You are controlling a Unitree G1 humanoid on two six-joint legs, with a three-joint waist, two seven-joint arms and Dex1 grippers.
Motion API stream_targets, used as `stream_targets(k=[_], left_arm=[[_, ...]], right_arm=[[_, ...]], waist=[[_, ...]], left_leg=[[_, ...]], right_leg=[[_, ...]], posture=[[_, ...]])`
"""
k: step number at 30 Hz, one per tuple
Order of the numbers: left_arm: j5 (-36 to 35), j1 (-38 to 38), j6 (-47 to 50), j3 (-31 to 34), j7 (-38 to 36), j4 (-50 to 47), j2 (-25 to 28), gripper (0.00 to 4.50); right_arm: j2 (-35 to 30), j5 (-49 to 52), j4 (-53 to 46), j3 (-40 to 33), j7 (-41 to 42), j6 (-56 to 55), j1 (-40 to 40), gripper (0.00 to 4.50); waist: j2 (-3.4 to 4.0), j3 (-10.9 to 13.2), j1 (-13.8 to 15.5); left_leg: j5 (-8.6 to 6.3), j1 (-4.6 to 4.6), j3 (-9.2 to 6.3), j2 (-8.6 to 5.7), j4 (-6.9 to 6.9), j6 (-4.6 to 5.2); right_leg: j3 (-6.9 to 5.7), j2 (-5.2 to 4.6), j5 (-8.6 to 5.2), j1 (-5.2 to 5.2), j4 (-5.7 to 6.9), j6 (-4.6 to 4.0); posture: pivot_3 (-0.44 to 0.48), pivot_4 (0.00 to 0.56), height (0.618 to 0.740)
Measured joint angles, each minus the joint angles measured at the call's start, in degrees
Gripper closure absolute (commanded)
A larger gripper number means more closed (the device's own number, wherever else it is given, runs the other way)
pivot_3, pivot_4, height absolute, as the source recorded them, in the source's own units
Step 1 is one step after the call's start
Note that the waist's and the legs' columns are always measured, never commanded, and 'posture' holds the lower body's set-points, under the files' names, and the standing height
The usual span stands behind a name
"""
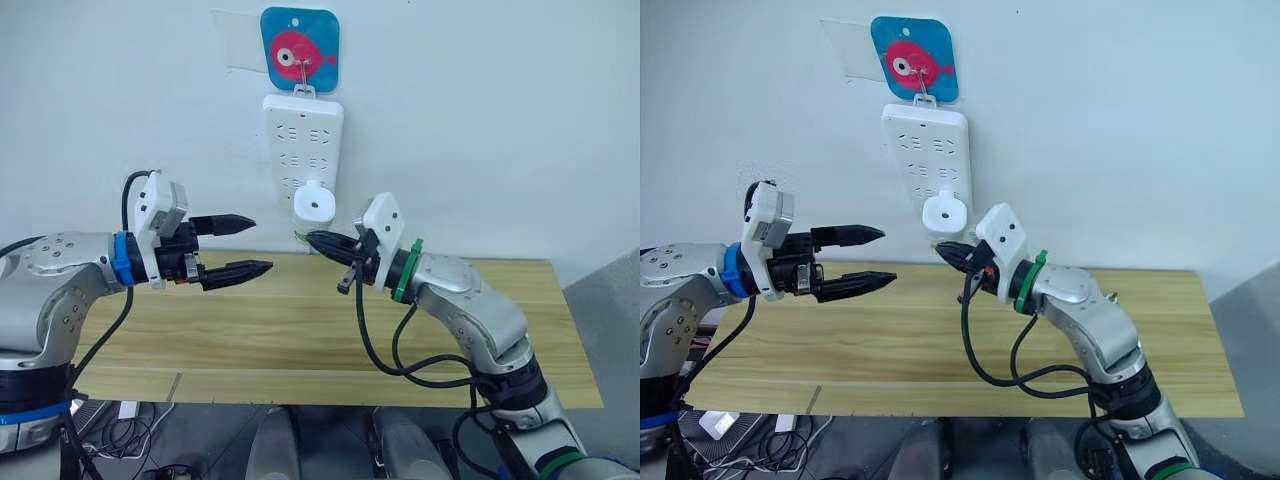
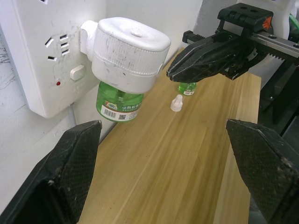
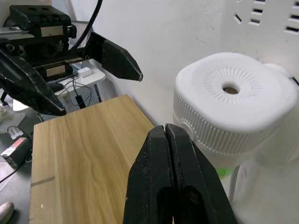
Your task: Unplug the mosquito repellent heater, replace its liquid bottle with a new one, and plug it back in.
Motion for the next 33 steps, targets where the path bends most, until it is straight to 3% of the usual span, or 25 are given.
stream_targets(k=[33], left_arm=[[-0.49, -1.62, 0.12, -0.74, 1.60, 0.91, -1.17, 0.00]], right_arm=[[4.38, -2.03, 1.34, -1.80, -4.95, 4.09, -0.27, 4.47]], waist=[[-0.03, -0.02, -0.19]], left_leg=[[0.03, 0.43, -0.01, -0.01, 0.27, 0.00]], right_leg=[[0.06, 0.06, -0.01, 0.07, 0.97, -0.05]], posture=[[-0.034, 0.204, 0.740]])
